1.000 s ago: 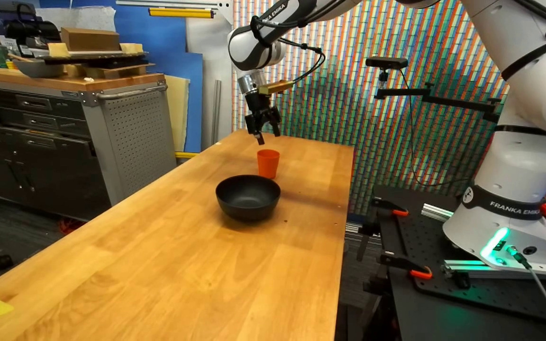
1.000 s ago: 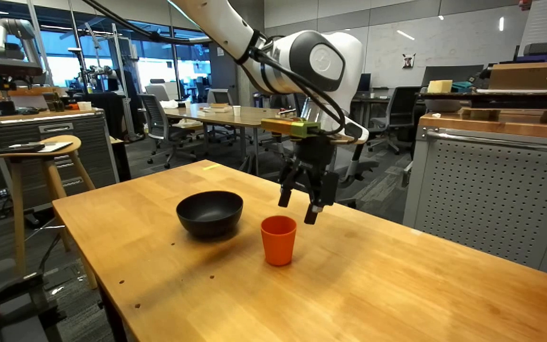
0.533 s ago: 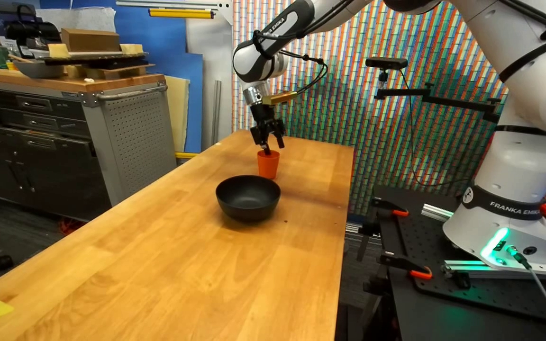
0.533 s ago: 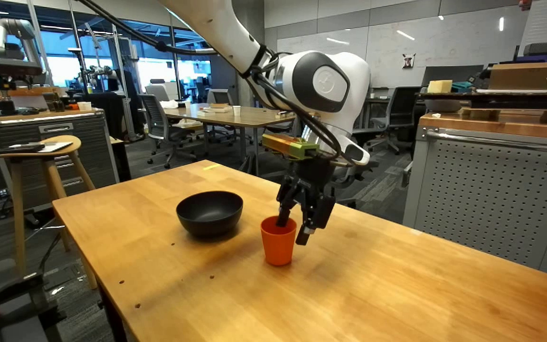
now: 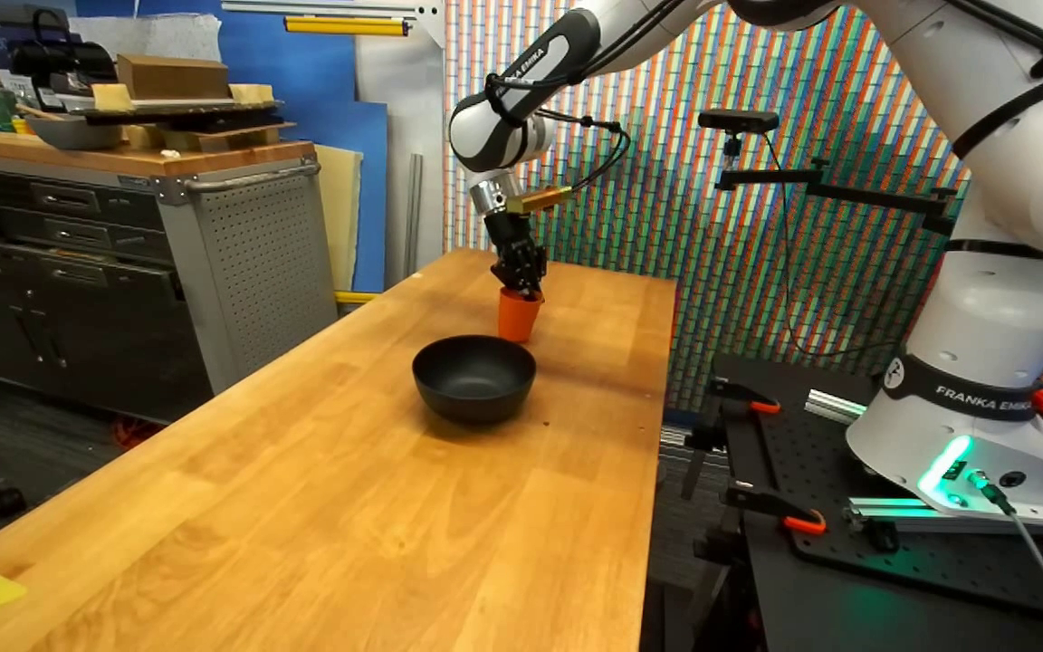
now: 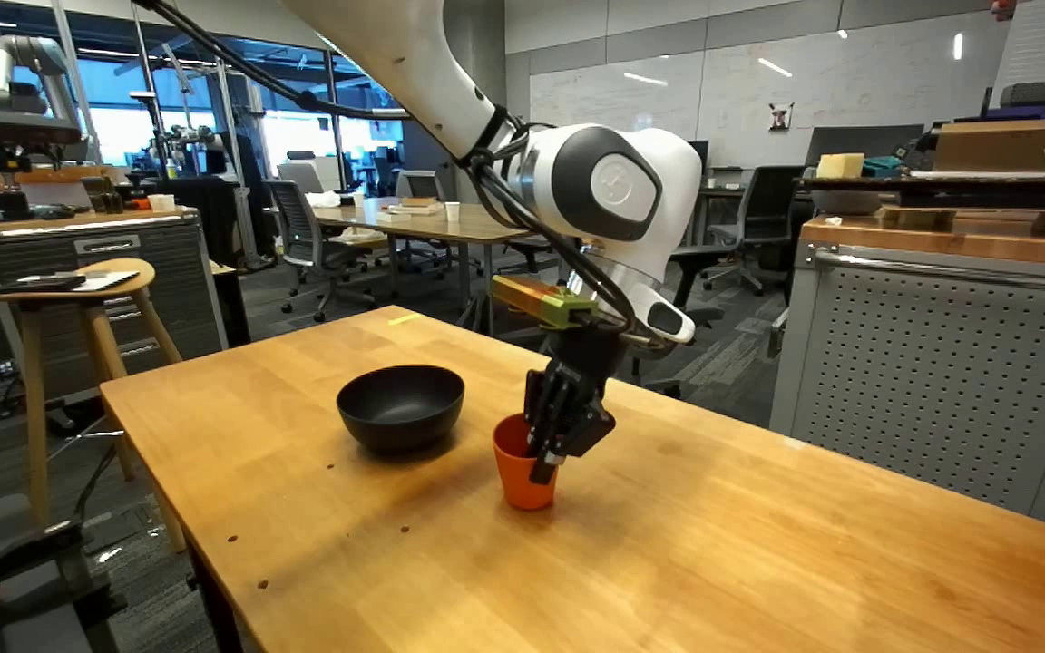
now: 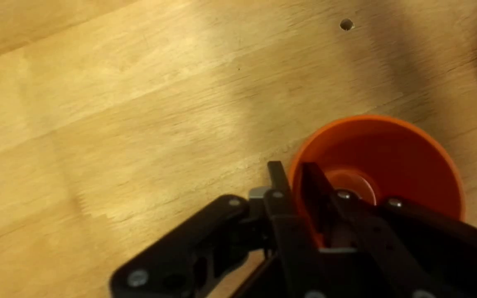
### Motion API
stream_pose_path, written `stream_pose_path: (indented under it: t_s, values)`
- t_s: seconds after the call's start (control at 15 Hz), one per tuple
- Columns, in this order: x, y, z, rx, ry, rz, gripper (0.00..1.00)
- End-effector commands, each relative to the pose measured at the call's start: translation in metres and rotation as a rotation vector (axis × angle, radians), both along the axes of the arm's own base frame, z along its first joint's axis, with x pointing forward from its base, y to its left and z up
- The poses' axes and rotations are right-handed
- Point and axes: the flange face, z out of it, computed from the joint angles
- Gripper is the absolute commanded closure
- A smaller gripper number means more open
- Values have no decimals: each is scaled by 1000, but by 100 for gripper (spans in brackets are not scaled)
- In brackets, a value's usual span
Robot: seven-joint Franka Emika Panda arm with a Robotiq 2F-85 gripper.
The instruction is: Put the cup in the bowl
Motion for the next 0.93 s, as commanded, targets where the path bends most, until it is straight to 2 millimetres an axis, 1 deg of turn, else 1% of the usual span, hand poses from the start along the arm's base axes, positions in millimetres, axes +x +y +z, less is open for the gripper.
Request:
stream_pose_path:
  t_s: [0.0, 0.13, 0.2, 0.33, 0.47, 0.87]
  values:
    - [1, 1, 6, 11, -14, -18, 100]
    - [3, 6, 17, 17, -28, -12, 99]
    - [4, 12, 24, 19, -36, -3, 99]
    - [1, 31, 41, 16, -49, 39, 98]
    - [-4, 56, 62, 19, -68, 100, 98]
    - [-23, 152, 141, -16, -148, 298, 98]
